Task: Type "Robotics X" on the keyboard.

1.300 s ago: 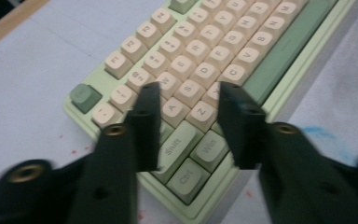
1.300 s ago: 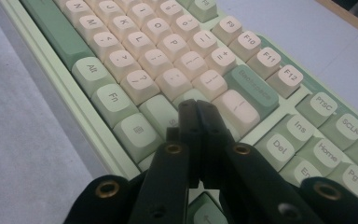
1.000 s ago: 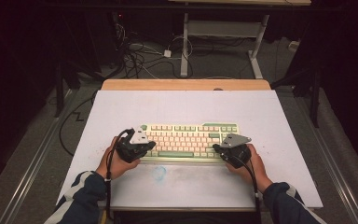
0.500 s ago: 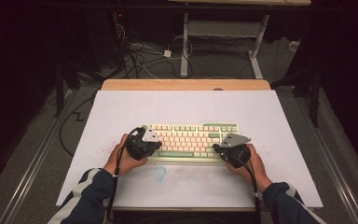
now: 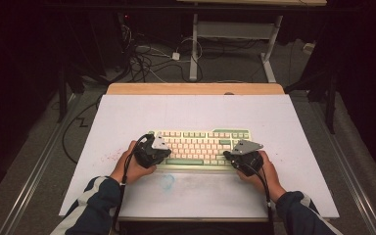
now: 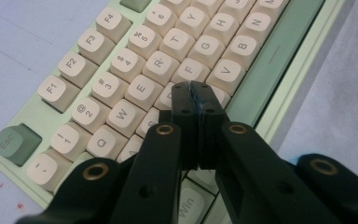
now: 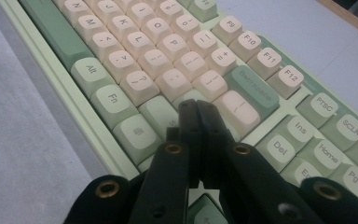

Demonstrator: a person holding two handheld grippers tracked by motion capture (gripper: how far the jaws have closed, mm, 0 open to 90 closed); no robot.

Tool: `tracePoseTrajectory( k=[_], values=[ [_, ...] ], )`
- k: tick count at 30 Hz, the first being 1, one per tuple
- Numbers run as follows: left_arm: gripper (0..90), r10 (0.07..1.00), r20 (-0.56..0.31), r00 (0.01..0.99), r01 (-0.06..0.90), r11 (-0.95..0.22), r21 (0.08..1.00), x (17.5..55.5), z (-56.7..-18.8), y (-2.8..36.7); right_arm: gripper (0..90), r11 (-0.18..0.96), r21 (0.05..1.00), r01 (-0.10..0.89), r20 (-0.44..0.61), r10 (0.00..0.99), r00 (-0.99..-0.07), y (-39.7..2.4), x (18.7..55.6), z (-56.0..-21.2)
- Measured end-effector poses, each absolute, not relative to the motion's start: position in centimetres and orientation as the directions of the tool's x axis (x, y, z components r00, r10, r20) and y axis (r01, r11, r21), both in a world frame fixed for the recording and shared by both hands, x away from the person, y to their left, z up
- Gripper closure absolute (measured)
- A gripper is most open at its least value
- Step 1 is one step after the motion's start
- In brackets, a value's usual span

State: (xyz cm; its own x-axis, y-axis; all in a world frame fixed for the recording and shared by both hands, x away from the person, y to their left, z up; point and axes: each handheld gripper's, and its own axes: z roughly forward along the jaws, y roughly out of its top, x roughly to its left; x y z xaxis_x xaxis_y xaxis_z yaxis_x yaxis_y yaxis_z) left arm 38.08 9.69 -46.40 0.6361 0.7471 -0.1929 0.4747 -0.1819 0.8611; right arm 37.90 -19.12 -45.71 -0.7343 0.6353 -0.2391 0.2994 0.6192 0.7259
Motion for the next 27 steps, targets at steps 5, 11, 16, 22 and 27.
tracePoseTrajectory(
  k=[5,11,16,22,27],
  values=[
    [86.7,0.749,-0.169,0.64,0.459,-0.196,0.866,37.9,-46.9,9.5,90.0,0.621,0.725,0.298,-0.243,0.636,-0.733,-19.1,37.9,-45.7],
    [85.6,0.751,-0.162,0.64,0.45,-0.195,0.872,37.8,-46.7,9.5,90.0,0.625,0.723,0.294,-0.248,0.633,-0.733,-19.1,37.9,-45.7],
    [85.3,0.751,-0.153,0.642,0.439,-0.196,0.877,37.8,-46.5,9.5,90.0,0.624,0.723,0.297,-0.247,0.635,-0.732,-19.1,37.8,-45.7],
    [82.2,0.751,-0.139,0.645,0.41,-0.186,0.893,37.6,-46.1,9.6,90.0,0.626,0.722,0.295,-0.249,0.633,-0.733,-19.1,37.9,-45.6],
    [70.1,0.756,-0.129,0.642,0.366,-0.155,0.918,37.3,-45.5,9.7,90.0,0.617,0.731,0.291,-0.238,0.631,-0.739,-19.2,37.8,-45.4]
  ],
)
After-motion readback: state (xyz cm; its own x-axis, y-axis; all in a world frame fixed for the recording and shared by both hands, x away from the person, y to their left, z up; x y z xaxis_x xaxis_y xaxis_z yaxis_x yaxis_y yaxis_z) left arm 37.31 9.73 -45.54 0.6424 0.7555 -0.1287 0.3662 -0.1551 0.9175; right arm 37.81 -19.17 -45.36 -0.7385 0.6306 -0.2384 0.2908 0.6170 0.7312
